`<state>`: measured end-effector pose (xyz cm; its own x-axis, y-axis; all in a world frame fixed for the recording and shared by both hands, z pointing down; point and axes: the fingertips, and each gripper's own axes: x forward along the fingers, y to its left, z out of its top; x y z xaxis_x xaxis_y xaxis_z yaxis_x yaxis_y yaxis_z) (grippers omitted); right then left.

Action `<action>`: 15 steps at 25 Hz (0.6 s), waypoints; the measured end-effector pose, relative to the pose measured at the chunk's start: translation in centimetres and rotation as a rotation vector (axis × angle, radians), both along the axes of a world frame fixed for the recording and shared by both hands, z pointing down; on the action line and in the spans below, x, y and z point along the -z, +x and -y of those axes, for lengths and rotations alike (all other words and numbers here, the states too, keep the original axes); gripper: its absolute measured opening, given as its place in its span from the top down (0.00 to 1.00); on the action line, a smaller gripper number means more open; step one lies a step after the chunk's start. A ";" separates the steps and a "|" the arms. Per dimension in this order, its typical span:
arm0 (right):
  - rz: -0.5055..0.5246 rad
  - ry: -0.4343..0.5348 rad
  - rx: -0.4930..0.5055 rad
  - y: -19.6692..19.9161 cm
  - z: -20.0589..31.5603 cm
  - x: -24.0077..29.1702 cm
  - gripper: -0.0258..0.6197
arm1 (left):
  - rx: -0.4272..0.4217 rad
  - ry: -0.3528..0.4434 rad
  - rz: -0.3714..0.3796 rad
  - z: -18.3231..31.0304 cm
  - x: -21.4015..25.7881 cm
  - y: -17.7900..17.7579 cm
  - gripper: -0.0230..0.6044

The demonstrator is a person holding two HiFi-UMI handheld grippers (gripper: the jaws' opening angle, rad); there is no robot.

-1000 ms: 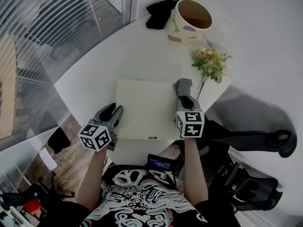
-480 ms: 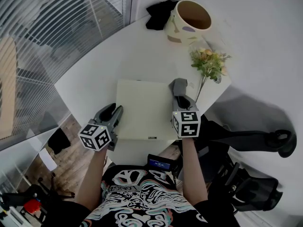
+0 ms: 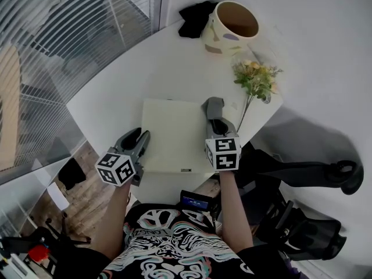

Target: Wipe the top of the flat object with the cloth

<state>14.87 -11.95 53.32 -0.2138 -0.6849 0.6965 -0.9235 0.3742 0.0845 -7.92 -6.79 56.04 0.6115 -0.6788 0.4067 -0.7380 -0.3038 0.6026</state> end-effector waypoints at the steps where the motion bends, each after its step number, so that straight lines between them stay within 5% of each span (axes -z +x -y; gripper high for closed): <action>1: -0.001 0.001 0.005 -0.2 0.0 0.0 0.94 | -0.001 0.000 0.002 0.0 0.0 0.0 0.67; 15: 0.008 -0.001 0.069 -3.3 -0.2 -0.1 0.94 | -0.001 -0.002 0.007 -0.1 0.0 0.0 0.67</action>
<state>11.55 -11.78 53.40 -0.2657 -0.6675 0.6956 -0.8963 0.4368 0.0767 -7.96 -6.71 56.02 0.6095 -0.6772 0.4122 -0.7417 -0.3036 0.5980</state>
